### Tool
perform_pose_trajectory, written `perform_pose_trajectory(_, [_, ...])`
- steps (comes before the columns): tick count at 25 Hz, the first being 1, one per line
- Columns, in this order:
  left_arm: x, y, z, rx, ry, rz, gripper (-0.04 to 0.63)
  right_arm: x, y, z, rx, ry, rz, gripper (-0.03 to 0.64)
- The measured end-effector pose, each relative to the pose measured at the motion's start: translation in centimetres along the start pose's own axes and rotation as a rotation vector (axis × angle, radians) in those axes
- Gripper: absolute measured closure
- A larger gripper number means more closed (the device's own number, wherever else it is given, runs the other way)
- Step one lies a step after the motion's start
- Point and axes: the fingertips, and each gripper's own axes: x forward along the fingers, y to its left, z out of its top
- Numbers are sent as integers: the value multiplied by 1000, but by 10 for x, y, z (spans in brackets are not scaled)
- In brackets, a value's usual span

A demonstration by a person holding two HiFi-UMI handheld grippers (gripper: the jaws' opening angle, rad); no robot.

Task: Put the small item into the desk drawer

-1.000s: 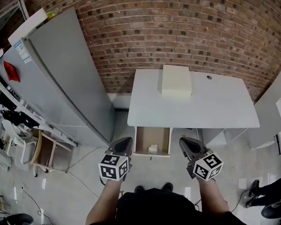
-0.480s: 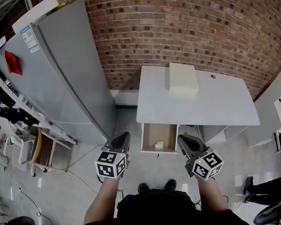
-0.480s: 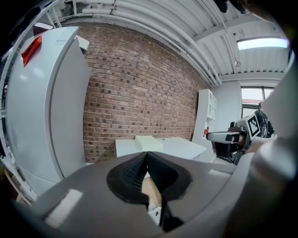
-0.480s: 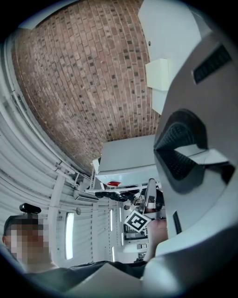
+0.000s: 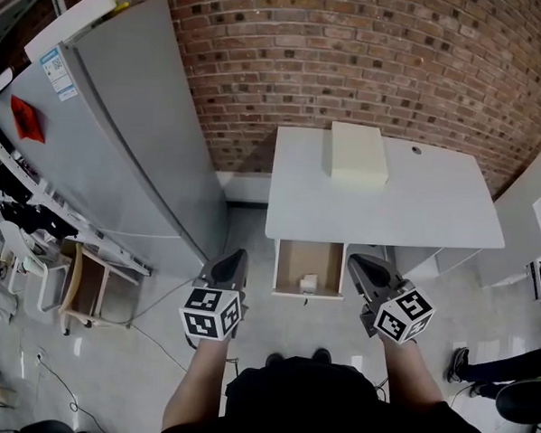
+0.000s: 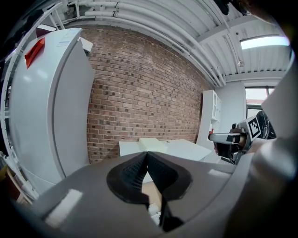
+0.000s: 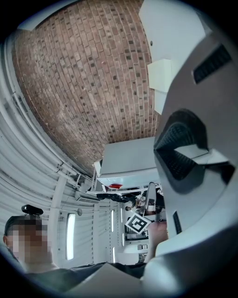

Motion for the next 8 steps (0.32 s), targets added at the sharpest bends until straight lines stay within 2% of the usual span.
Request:
perform_pose_trajectory(3, [7, -2, 0, -1, 1, 15, 583, 0, -8, 3, -7, -4, 12, 604])
perform_pose_trajectory(8, [15, -12, 13, 33, -50, 14, 583, 0, -13, 3, -13, 6, 48, 605])
